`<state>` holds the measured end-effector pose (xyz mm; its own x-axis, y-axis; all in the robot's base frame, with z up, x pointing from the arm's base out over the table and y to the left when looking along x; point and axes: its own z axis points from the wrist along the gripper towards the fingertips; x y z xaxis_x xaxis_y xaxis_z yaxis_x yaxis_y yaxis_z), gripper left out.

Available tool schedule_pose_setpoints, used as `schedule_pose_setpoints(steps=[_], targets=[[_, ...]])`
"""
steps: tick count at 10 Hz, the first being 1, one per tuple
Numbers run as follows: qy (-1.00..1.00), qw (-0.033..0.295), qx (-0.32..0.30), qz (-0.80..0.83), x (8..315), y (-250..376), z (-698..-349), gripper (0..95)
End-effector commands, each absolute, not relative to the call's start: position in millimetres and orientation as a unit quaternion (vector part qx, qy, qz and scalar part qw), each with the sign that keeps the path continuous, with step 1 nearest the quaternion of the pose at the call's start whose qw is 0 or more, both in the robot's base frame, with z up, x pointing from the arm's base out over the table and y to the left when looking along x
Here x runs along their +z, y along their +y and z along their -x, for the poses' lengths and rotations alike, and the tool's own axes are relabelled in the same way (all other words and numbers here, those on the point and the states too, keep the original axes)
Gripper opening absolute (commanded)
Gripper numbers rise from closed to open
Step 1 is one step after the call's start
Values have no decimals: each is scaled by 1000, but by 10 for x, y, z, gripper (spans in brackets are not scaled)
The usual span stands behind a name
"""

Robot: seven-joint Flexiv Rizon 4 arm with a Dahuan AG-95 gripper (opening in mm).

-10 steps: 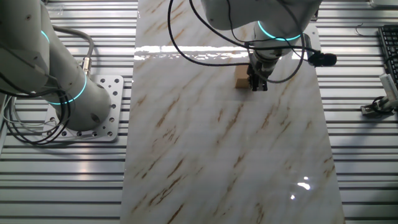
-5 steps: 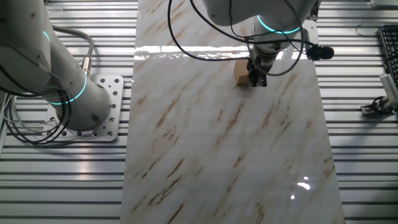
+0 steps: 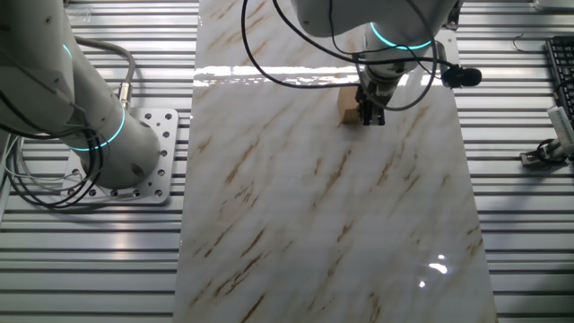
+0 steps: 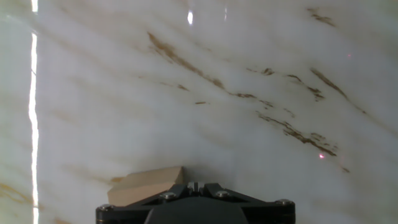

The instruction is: Approach and touch the side of the small block

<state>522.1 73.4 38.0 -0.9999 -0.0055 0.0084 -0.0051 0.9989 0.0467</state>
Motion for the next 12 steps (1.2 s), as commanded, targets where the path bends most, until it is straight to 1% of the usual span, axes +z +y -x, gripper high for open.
schedule_pose_setpoints(steps=[1, 5, 8, 10, 12], targets=[[-1000, 3, -26, -4, 378, 731, -5223, 0], [-1000, 2, -21, -19, 387, 701, -5222, 0], [-999, 6, -24, -43, 462, 512, -5194, 0], [-996, 13, -24, -82, 650, 155, -5065, 0], [-996, 10, -23, -90, 697, 49, -5012, 0]])
